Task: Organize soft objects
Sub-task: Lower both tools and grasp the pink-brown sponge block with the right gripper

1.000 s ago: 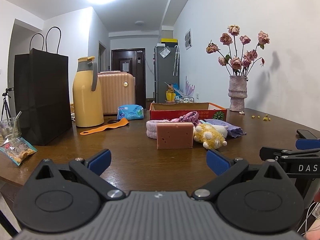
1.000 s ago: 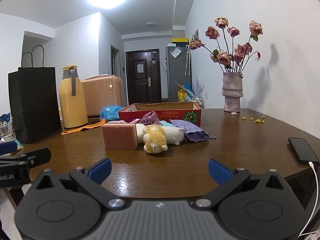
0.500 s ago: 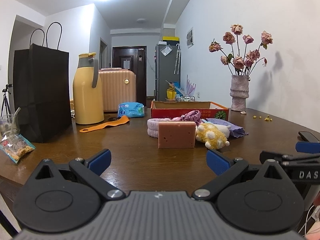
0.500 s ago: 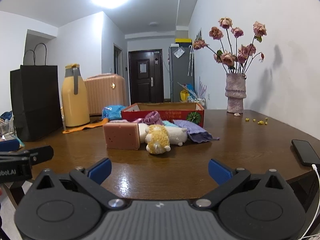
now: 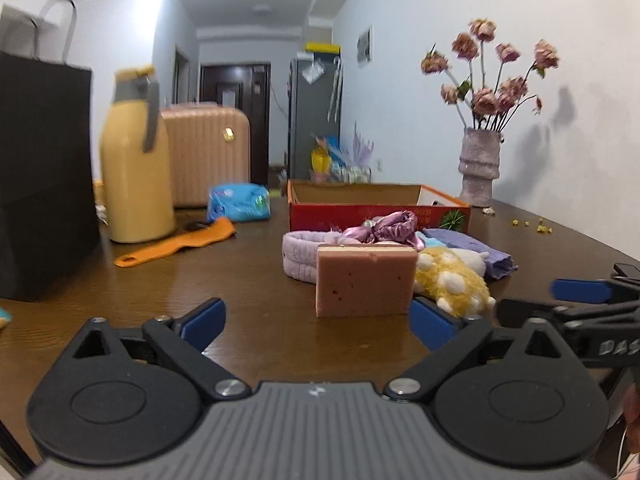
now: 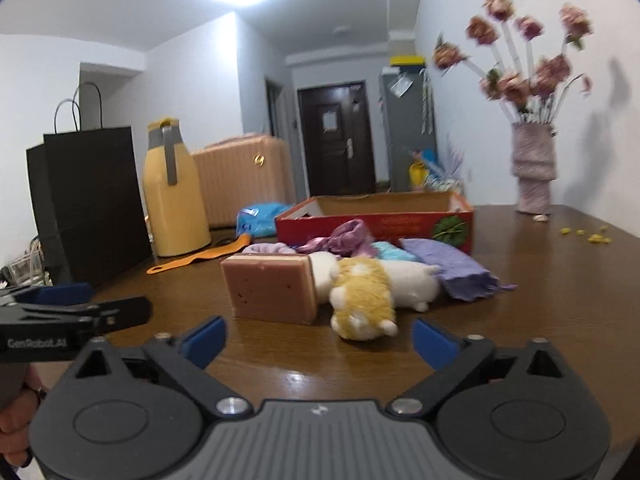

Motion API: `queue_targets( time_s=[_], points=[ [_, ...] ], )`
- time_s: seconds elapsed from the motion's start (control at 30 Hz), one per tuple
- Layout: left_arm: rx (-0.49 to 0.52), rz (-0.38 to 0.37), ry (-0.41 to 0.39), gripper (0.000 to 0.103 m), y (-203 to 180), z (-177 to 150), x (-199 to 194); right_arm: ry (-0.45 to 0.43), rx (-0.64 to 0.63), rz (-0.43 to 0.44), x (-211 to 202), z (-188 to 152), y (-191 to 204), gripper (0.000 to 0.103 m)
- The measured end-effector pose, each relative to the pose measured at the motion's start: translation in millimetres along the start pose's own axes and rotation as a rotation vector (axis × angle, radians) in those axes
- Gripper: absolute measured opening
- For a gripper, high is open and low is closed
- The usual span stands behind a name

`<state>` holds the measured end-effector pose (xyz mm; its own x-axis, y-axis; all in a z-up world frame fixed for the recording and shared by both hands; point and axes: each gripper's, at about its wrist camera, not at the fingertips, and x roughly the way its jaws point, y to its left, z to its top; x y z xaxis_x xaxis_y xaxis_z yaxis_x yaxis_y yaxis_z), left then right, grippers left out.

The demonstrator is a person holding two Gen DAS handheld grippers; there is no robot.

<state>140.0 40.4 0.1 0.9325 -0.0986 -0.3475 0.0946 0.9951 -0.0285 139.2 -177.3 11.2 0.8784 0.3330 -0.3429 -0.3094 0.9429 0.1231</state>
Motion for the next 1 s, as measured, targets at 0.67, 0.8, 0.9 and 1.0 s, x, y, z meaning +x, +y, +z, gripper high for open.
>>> queue_targets(
  time_s=[0.67, 0.8, 0.9, 1.0],
  points=[
    [-0.320, -0.244, 0.252, 0.023, 47.9, 36.9, 106.1, 0.138, 0.167, 0.178, 106.6, 40.1, -14.4, 0.025],
    [-0.358, -0.291, 0.346, 0.023, 45.4, 5.1, 89.3, 0.203, 0.159, 0.190, 79.6, 18.2, -9.2, 0.033],
    [-0.375, -0.282, 0.375, 0.024, 44.7, -2.3, 89.5, 0.209, 0.177, 0.207, 77.5, 15.7, -11.2, 0.036],
    [-0.382, -0.268, 0.337, 0.031, 50.0, 7.7, 86.9, 0.200, 0.212, 0.209, 81.1, 21.2, -17.5, 0.036]
  ],
)
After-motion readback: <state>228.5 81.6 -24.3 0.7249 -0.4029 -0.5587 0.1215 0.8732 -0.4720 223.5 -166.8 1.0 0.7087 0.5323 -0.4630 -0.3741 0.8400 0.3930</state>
